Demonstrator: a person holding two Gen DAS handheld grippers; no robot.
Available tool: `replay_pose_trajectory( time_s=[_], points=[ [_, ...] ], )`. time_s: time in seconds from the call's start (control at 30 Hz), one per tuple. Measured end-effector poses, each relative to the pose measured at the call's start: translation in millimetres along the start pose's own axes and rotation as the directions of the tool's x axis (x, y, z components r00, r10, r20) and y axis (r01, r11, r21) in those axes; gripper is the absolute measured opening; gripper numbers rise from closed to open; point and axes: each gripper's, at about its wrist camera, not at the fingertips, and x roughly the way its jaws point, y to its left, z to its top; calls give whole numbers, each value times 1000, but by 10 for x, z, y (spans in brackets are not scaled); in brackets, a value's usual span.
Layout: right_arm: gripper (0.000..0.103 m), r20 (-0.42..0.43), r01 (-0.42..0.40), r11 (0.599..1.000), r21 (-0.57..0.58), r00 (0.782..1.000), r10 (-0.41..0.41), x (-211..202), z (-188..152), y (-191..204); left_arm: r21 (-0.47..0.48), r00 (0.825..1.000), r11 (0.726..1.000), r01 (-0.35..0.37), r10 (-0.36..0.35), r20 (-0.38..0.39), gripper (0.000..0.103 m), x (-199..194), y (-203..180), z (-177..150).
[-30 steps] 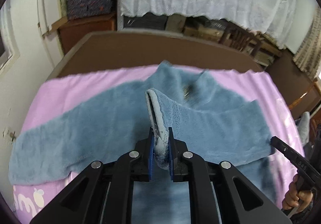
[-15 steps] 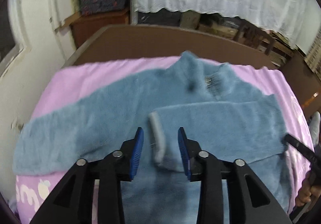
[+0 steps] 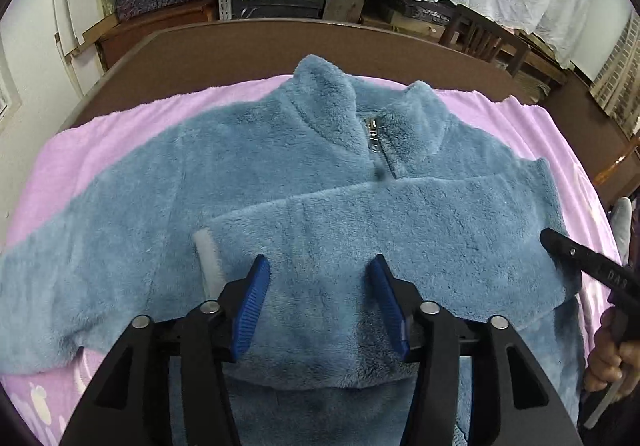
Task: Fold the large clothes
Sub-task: 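Lift the sleeve with the right tool and fold it across the jacket body, then open the right tool and release the folded sleeve on the jacket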
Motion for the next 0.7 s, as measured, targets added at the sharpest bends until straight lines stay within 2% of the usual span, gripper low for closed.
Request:
replay_pose_trajectory(
  time_s=[0.1, 0.2, 0.3, 0.43, 0.47, 0.53, 0.6, 0.7],
  points=[
    [0, -15, -49, 997, 54, 999, 50, 11, 25, -97, 23, 1000, 1000, -12, 11, 10, 58, -17, -16, -23],
    [0, -9, -76, 995, 61, 997, 77, 5, 7, -142, 8, 1000, 1000, -4, 4, 11, 58, -76, 37, -32],
    [0, -13, -70, 995, 72, 997, 71, -44, 13, -154, -68, 999, 998, 4, -1, 44, 58, -272, 248, -38],
    [3, 12, 2, 998, 59, 1000, -3, -213, -17, -105, -196, 992, 980, -28, 51, 114, 65, -615, 654, -86],
    [5, 31, 28, 999, 38, 999, -30, -275, -29, -49, -243, 990, 970, -21, 54, 131, 66, -722, 817, -133],
    [25, 68, 53, 999, -5, 996, -53, -390, -64, 64, -336, 985, 942, -5, 62, 159, 68, -910, 1146, -272],
    [33, 96, 50, 997, -51, 994, -44, -499, -119, 188, -407, 982, 913, -9, 86, 171, 69, -1036, 1393, -399],
    [39, 90, 21, 994, -108, 996, -11, -553, -237, 349, -521, 979, 853, -12, 116, 167, 69, -1181, 1827, -692]
  ],
)
